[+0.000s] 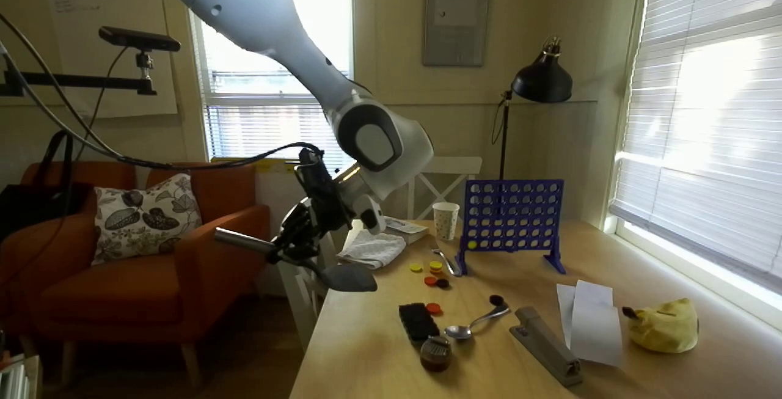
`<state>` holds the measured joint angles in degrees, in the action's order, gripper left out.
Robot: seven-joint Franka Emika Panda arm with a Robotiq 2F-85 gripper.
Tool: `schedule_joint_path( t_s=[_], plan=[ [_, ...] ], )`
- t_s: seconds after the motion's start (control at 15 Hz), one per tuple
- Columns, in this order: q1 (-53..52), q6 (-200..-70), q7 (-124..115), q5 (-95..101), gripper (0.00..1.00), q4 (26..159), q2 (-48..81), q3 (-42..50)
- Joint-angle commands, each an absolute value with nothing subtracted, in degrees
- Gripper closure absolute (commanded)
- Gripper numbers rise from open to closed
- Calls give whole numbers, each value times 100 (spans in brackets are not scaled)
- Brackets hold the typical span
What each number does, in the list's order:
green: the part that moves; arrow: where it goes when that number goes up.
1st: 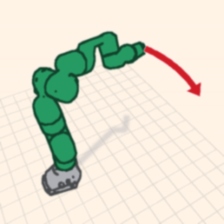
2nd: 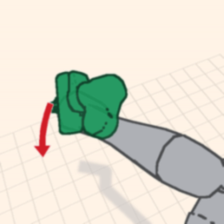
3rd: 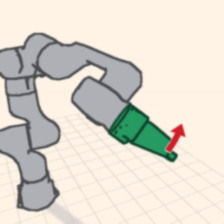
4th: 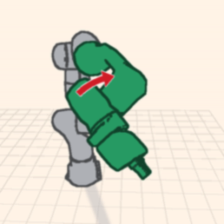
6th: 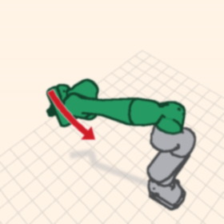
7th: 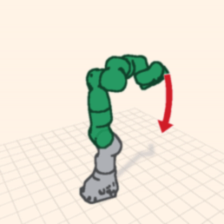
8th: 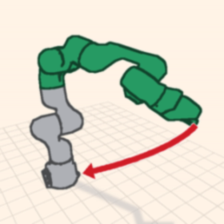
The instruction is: Put the black object on the paper towel using the spatula
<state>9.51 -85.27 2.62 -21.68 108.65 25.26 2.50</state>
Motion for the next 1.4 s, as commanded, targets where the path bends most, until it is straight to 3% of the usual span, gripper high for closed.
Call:
schedule_joint_path(
  t_s=[0.0,1.33],
  plan=[
    [940,-8324,195,-2210,94,10560,2897,335],
    [1385,-8347,-1028,-3152,94,8693,4532,424]
  ],
)
